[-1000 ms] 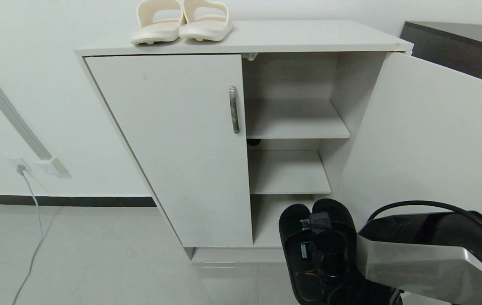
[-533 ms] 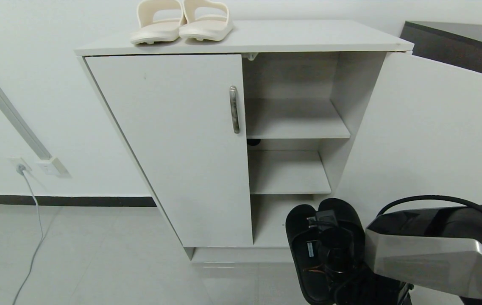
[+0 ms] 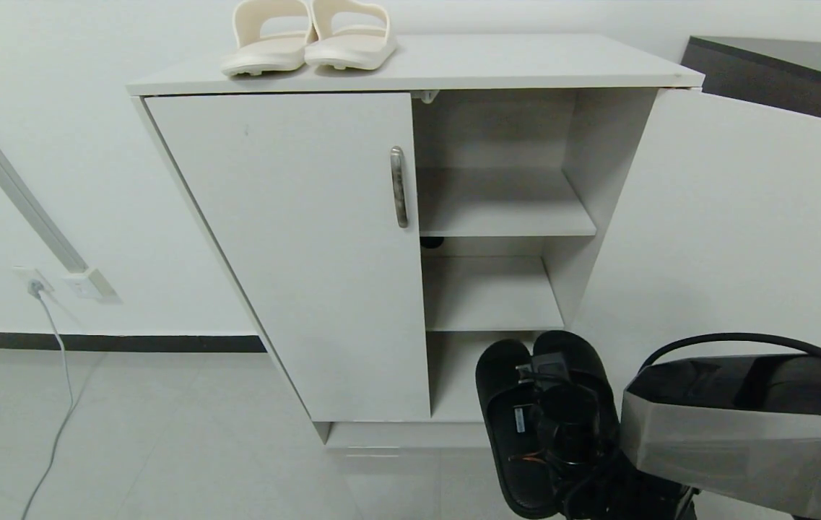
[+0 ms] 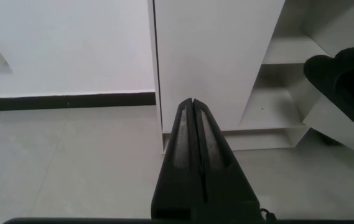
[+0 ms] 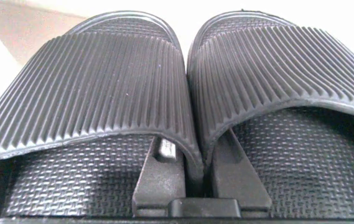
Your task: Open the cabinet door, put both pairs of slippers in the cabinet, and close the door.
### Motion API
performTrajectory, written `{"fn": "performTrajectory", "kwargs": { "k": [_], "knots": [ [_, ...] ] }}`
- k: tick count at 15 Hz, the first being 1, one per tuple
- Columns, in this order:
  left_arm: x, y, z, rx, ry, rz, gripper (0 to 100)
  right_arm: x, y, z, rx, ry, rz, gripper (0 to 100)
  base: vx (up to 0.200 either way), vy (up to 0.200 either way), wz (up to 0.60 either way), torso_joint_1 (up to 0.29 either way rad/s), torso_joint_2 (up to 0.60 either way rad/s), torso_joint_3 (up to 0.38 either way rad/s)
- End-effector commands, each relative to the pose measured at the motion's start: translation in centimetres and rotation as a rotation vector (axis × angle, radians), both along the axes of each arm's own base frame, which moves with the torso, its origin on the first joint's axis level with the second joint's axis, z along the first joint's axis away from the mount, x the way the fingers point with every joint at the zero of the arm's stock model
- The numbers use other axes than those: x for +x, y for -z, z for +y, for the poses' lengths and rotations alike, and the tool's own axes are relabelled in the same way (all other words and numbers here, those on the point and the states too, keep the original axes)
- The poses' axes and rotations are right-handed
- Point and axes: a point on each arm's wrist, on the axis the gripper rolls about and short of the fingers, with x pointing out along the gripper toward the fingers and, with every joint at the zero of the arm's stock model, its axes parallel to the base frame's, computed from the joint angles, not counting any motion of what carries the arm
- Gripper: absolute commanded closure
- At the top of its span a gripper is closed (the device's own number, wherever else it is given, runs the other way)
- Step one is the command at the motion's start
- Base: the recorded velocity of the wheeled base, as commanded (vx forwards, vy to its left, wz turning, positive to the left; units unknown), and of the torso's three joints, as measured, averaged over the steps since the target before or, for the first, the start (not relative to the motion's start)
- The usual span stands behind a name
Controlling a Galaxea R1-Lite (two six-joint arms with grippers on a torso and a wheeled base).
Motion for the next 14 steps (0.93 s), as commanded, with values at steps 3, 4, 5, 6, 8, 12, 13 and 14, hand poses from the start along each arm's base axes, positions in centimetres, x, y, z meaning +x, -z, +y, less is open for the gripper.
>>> {"fn": "performTrajectory", "kwargs": {
  "k": [3, 4, 5, 6, 8, 12, 13, 14],
  "knots": [
    [0.0, 0.0, 0.0, 0.000, 0.000, 0.001, 100, 1.8, -0.8, 3.0, 0.090, -0.026, -0.067, 100, 0.000, 0.000, 0.00, 0.000, 0.00, 0.000],
    [0.0, 0.0, 0.0, 0.000, 0.000, 0.001, 100, 2.8, -0.5, 3.7, 0.128, -0.019, -0.067, 100, 0.000, 0.000, 0.00, 0.000, 0.00, 0.000],
    [0.0, 0.0, 0.0, 0.000, 0.000, 0.001, 100, 3.1, -0.4, 4.0, 0.138, -0.018, -0.063, 100, 0.000, 0.000, 0.00, 0.000, 0.00, 0.000],
    [0.0, 0.0, 0.0, 0.000, 0.000, 0.001, 100, 4.3, -0.1, 4.6, 0.183, 0.004, -0.023, 100, 0.000, 0.000, 0.00, 0.000, 0.00, 0.000],
    [0.0, 0.0, 0.0, 0.000, 0.000, 0.001, 100, 5.5, -0.1, 5.0, 0.201, 0.026, 0.006, 100, 0.000, 0.000, 0.00, 0.000, 0.00, 0.000],
    [0.0, 0.0, 0.0, 0.001, 0.002, 0.001, 100, 6.6, 1.1, 5.1, 0.196, 0.041, 0.009, 100, 0.000, 0.000, 0.00, 0.000, 0.00, 0.000],
    [0.0, 0.0, 0.0, 0.001, 0.002, 0.002, 100, 6.6, 1.1, 5.1, 0.196, 0.041, 0.009, 100, 0.000, 0.000, 0.00, 0.000, 0.00, 0.000],
    [0.0, 0.0, 0.0, 0.001, 0.002, 0.001, 100, 6.6, 1.3, 5.1, 0.192, 0.043, 0.012, 100, 0.200, 0.000, 0.00, 0.002, 0.00, 0.002]
  ]
}}
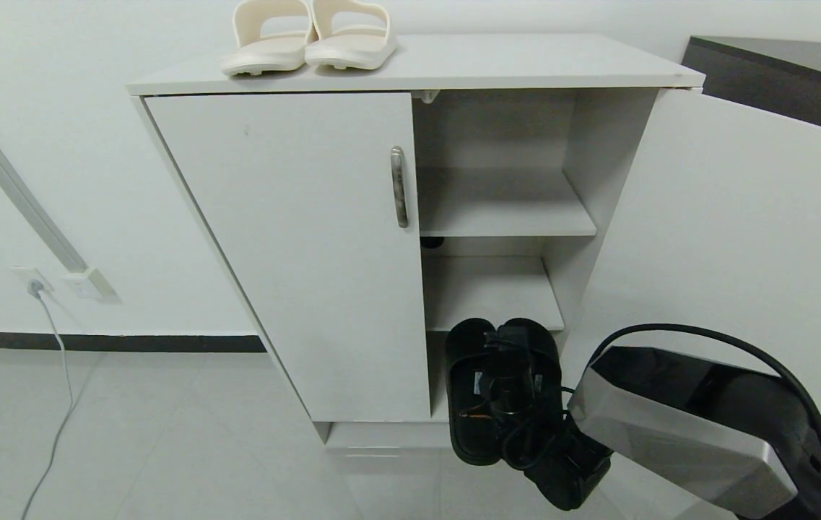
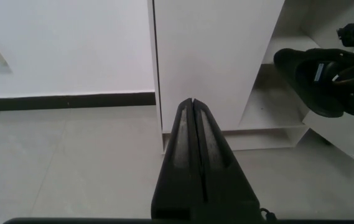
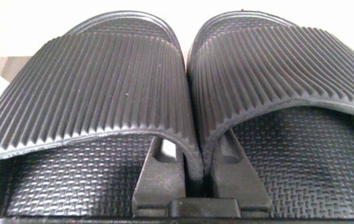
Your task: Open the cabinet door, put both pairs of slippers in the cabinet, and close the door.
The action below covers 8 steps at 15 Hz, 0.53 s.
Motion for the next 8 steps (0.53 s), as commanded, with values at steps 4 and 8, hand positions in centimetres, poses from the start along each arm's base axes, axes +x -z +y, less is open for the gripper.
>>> {"fn": "performTrajectory", "kwargs": {
  "k": [4, 8],
  "knots": [
    [0.01, 0.00, 0.00, 0.000, 0.000, 0.000, 100, 0.26, 0.52, -0.12, -0.009, 0.011, 0.004, 100, 0.200, 0.000, 0.00, 0.000, 0.00, 0.004],
    [0.01, 0.00, 0.00, 0.000, 0.000, 0.000, 100, 0.22, 0.43, -0.16, -0.011, 0.012, 0.003, 100, 0.200, 0.000, 0.00, 0.004, 0.00, -0.001]
  ]
}}
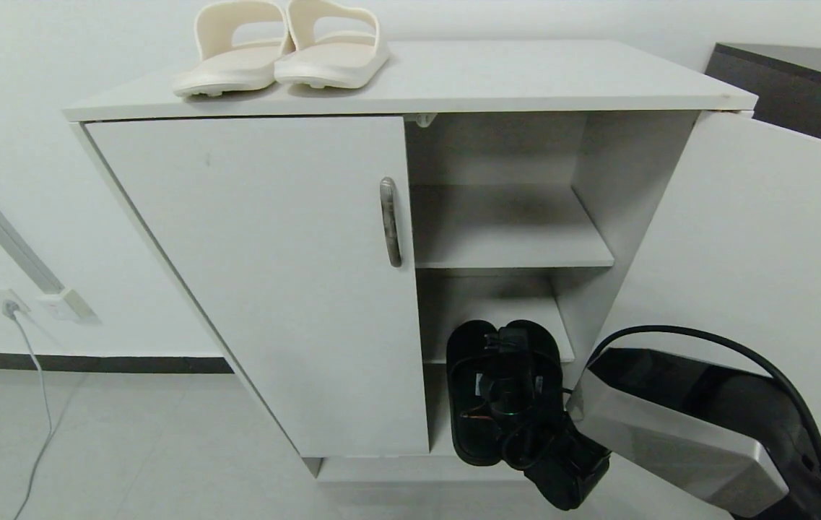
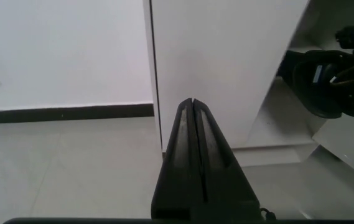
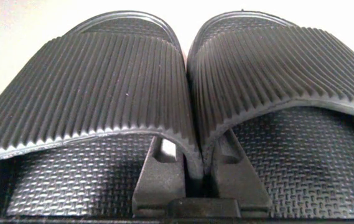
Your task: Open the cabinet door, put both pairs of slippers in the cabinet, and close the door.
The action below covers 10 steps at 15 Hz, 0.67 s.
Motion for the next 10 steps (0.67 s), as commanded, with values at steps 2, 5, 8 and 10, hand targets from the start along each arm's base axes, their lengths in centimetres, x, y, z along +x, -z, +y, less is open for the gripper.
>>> {"fn": "performTrajectory", "kwargs": {
  "k": [2, 5, 8, 10],
  "knots": [
    [0.0, 0.0, 0.0, 0.000, 0.000, 0.002, 100, -0.1, 0.0, 0.0, -0.004, -0.003, 0.002, 100, 0.200, 0.000, 0.00, 0.002, 0.00, 0.002],
    [0.0, 0.0, 0.0, 0.000, 0.000, 0.000, 100, 0.0, -0.1, 0.2, -0.030, -0.028, 0.002, 100, 0.000, 0.000, 0.00, 0.000, 0.00, 0.000],
    [0.0, 0.0, 0.0, -0.001, -0.002, 0.000, 100, 1.2, -0.3, -0.1, -0.048, -0.066, 0.037, 100, 0.000, 0.000, 0.00, 0.000, 0.00, 0.000],
    [0.0, 0.0, 0.0, 0.000, -0.002, 0.000, 100, 2.7, -0.7, 0.1, -0.044, -0.048, 0.034, 100, 0.000, 0.000, 0.00, 0.000, 0.00, 0.000]
  ]
}}
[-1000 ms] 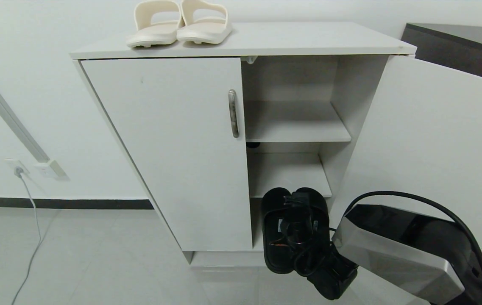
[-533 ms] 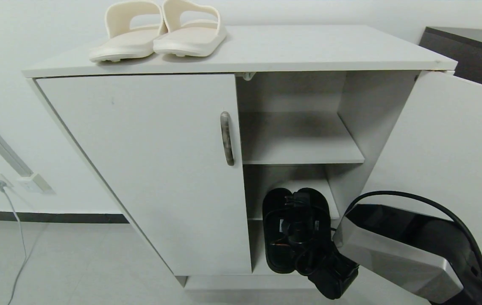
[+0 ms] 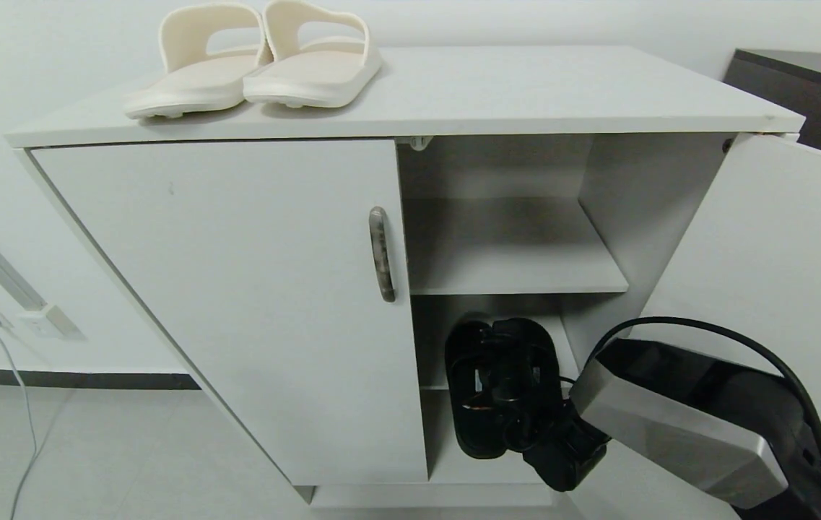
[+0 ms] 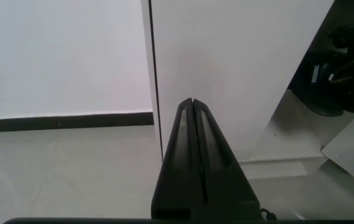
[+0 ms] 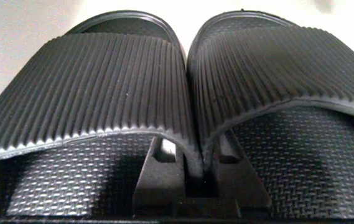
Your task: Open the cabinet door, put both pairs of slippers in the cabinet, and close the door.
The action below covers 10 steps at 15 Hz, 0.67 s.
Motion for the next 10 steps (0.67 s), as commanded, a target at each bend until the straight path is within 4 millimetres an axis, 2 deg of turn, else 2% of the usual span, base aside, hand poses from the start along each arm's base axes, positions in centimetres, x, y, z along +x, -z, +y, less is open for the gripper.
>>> {"fn": "performTrajectory", "kwargs": {
  "k": [1, 7, 10],
  "knots": [
    [0.0, 0.0, 0.0, 0.001, 0.000, 0.001, 100, 1.9, -0.5, 0.2, 0.015, 0.020, -0.017, 100, 0.000, 0.000, 0.00, 0.000, 0.00, 0.000],
    [0.0, 0.0, 0.0, -0.001, 0.000, 0.001, 100, 6.1, -1.1, 0.5, 0.038, 0.067, -0.050, 100, 0.000, 0.000, 0.00, 0.000, 0.00, 0.000],
    [0.0, 0.0, 0.0, -0.001, 0.000, 0.001, 100, 7.3, -1.0, 0.4, 0.039, 0.079, -0.052, 100, 0.000, 0.000, 0.00, 0.000, 0.00, 0.000]
  ]
}}
